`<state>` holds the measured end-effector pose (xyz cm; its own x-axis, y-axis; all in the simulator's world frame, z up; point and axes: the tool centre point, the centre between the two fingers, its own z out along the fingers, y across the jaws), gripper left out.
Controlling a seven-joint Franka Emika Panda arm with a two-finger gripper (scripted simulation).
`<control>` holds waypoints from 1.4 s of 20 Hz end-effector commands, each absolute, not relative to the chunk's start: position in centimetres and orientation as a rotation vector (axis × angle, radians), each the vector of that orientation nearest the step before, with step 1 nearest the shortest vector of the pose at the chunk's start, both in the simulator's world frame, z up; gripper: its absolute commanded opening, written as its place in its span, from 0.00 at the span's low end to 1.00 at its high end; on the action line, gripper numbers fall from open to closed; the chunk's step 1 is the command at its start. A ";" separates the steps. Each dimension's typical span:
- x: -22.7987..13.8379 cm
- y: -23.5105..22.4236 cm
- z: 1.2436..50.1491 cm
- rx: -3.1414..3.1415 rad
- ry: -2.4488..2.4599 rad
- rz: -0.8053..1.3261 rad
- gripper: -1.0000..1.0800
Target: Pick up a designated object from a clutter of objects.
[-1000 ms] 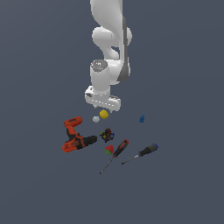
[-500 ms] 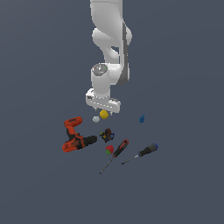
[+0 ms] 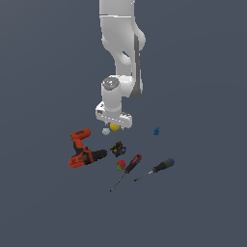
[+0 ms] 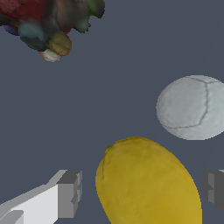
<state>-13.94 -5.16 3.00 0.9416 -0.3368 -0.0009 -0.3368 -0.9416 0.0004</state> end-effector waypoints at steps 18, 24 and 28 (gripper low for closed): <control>-13.8 -5.0 3.2 3.095 -0.537 0.000 0.00; -13.5 -4.0 4.8 3.096 -0.537 -0.001 0.00; -13.1 -2.8 6.7 3.096 -0.537 -0.001 0.00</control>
<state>-13.26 -3.26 5.94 0.9415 -0.3370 -0.0015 -0.3370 -0.9415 -0.0002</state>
